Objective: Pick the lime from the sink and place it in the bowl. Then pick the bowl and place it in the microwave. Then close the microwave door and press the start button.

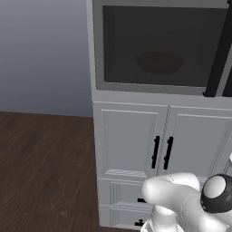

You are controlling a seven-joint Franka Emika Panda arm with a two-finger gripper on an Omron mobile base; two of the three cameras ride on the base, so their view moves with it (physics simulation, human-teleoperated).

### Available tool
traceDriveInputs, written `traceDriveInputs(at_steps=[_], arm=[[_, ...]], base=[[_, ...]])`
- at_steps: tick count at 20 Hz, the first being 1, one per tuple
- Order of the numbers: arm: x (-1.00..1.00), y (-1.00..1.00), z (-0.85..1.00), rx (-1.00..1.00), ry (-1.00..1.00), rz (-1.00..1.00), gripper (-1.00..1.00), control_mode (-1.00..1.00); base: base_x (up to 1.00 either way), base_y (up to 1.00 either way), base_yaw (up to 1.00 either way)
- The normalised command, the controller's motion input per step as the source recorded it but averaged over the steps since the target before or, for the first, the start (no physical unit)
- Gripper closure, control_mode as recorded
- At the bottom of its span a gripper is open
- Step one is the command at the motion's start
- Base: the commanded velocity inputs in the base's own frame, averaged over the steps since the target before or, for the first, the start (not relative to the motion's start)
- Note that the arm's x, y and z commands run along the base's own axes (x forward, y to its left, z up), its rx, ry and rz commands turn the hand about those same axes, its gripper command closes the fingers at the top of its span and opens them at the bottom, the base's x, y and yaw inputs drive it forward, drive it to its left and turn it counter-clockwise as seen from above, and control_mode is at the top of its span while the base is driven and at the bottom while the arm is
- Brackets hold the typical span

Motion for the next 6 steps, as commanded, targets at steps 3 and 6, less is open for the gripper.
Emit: traceDriveInputs(at_steps=[3,6], arm=[[0.25,0.0,-0.09,0.0,0.0,-0.08,1.0,-1.0],[0.0,0.0,-0.01,0.0,-0.02,-0.09,1.0,-1.0]], base=[[0.0,0.0,0.0],[0.0,0.0,0.0]])
